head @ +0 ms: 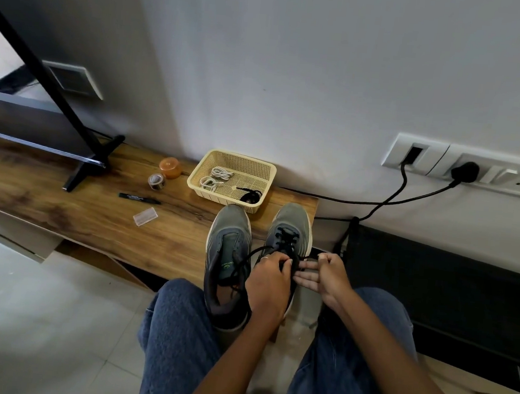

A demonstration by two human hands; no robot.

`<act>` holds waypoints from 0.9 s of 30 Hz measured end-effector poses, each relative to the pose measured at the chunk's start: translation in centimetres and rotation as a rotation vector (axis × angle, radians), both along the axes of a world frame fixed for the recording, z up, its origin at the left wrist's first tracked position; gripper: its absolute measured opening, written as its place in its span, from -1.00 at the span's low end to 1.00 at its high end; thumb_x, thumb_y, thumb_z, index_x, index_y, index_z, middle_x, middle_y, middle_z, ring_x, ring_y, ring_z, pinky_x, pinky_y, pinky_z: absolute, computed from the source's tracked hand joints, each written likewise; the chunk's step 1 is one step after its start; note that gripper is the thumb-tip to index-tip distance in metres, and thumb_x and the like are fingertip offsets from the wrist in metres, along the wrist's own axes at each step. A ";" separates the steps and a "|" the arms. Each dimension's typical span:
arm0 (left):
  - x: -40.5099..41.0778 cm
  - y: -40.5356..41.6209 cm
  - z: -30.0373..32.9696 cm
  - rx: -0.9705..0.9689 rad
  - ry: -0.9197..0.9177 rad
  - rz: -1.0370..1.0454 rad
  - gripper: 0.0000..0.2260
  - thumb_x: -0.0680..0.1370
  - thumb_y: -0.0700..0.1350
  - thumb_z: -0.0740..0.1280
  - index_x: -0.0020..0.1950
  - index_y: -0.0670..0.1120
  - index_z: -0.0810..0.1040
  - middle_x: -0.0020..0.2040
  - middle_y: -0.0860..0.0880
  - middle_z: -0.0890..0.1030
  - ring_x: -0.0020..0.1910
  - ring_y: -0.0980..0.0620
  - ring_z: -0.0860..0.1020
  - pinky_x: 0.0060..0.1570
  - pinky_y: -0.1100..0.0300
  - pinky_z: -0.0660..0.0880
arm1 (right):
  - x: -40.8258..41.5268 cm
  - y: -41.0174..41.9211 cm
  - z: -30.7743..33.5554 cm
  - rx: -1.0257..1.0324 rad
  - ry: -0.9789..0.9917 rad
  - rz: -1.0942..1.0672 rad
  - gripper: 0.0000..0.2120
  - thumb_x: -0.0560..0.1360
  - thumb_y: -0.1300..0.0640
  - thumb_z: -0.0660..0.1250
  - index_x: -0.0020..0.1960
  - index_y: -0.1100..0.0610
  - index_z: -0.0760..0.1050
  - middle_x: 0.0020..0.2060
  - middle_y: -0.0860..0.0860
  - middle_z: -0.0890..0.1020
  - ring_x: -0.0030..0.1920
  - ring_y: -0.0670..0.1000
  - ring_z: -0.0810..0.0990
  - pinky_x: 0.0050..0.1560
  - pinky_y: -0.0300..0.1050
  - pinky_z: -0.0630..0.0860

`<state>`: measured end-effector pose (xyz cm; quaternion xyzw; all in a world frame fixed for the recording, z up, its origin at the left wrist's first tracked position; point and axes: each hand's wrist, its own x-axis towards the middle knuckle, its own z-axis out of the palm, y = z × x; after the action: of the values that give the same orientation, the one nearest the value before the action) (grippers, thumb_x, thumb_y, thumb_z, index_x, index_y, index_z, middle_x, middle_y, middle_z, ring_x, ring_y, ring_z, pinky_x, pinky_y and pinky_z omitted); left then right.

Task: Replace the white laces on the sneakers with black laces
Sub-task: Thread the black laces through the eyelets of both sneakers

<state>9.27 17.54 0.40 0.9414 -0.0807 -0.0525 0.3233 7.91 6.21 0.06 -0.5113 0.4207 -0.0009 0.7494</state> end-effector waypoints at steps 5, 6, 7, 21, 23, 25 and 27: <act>0.3 0.9 0.0 0.101 -0.048 -0.088 -0.77 0.63 -0.03 0.21 0.21 -0.01 0.55 0.07 0.00 0.62 0.03 0.04 0.57 -0.09 0.18 0.46 | 0.2 0.0 0.5 0.093 -0.001 -0.094 -0.76 0.69 0.17 -0.13 0.22 0.27 0.21 -0.18 0.22 0.56 -0.13 0.28 0.61 -0.19 0.14 0.58; 0.4 1.1 0.0 0.116 -0.050 -0.102 -0.77 0.63 -0.04 0.20 0.22 -0.02 0.55 0.07 -0.01 0.62 0.04 0.03 0.57 -0.09 0.18 0.46 | 0.3 -0.1 0.4 0.096 0.013 -0.091 -0.68 0.69 0.15 -0.14 0.27 0.32 0.22 -0.18 0.23 0.57 -0.19 0.24 0.62 -0.25 0.11 0.60; 0.5 1.2 -0.1 0.124 -0.047 -0.110 -0.77 0.63 -0.04 0.19 0.22 -0.02 0.55 0.07 -0.01 0.62 0.03 0.02 0.58 -0.09 0.18 0.46 | 0.3 -0.2 0.1 0.102 0.024 -0.091 -0.61 0.68 0.13 -0.16 0.31 0.37 0.22 -0.16 0.25 0.58 -0.23 0.21 0.63 -0.29 0.08 0.61; -0.8 1.2 -1.8 0.409 -0.497 -0.132 -0.76 0.39 0.11 0.46 -0.05 0.01 0.60 -0.12 0.01 0.60 -0.03 -0.04 0.53 0.01 0.01 0.29 | 1.3 -0.1 2.2 -0.260 -0.054 -0.008 -0.87 0.65 0.16 0.07 -0.03 0.15 0.34 -0.09 0.10 0.65 -0.22 -0.06 0.62 -0.34 -0.26 0.52; -0.6 0.8 -1.7 0.453 -0.460 -0.123 -0.74 0.37 0.15 0.47 -0.13 -0.02 0.63 -0.20 -0.01 0.63 -0.04 -0.07 0.55 0.01 -0.01 0.26 | 1.1 0.4 2.3 -0.230 -0.081 -0.015 -0.86 0.65 0.18 0.07 -0.07 0.14 0.34 -0.12 0.09 0.64 -0.21 -0.06 0.61 -0.32 -0.27 0.53; -0.2 0.2 -1.3 0.478 -0.410 -0.127 -0.74 0.37 0.17 0.47 -0.21 -0.03 0.65 -0.27 -0.01 0.63 -0.06 -0.08 0.55 0.01 -0.02 0.25 | 0.7 0.9 2.4 -0.196 -0.105 -0.029 -0.83 0.65 0.19 0.07 -0.09 0.13 0.34 -0.15 0.07 0.63 -0.19 -0.07 0.61 -0.33 -0.29 0.54; 0.2 -0.2 -0.8 0.488 -0.372 -0.119 -0.74 0.36 0.17 0.49 -0.31 -0.02 0.64 -0.34 0.00 0.62 -0.10 -0.07 0.55 0.02 -0.02 0.24 | 0.3 1.1 2.5 -0.176 -0.125 -0.042 -0.82 0.65 0.20 0.06 -0.10 0.14 0.35 -0.16 0.05 0.64 -0.16 -0.06 0.61 -0.25 -0.25 0.54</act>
<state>9.50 17.29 -0.44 0.9782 -0.1787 0.0841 0.0638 8.23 7.26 2.52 -0.5653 0.3819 -0.0856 0.7261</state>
